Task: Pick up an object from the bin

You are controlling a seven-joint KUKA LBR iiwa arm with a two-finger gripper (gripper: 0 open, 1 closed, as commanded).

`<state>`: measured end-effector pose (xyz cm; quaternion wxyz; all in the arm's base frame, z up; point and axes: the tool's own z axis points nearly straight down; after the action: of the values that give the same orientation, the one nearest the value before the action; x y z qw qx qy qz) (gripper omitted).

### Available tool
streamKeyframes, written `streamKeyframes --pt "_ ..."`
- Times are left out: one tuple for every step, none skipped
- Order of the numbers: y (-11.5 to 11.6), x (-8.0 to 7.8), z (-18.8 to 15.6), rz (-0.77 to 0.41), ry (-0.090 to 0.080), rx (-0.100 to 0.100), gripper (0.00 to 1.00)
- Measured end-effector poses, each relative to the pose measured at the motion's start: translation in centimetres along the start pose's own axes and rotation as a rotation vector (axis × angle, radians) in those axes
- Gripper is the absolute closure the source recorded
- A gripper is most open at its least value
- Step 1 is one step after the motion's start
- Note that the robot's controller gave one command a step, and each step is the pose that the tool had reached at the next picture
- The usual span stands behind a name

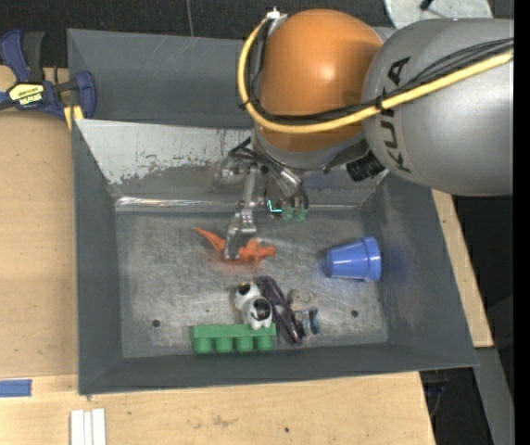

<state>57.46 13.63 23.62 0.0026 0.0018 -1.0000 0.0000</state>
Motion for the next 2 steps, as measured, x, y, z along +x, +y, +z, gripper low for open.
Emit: streamKeyframes --pt "-0.1 -0.2 -0.5 0.003 -0.009 -0.001 0.0" --pt "-3.5 -1.2 6.8 0.078 -0.012 -0.002 0.0"
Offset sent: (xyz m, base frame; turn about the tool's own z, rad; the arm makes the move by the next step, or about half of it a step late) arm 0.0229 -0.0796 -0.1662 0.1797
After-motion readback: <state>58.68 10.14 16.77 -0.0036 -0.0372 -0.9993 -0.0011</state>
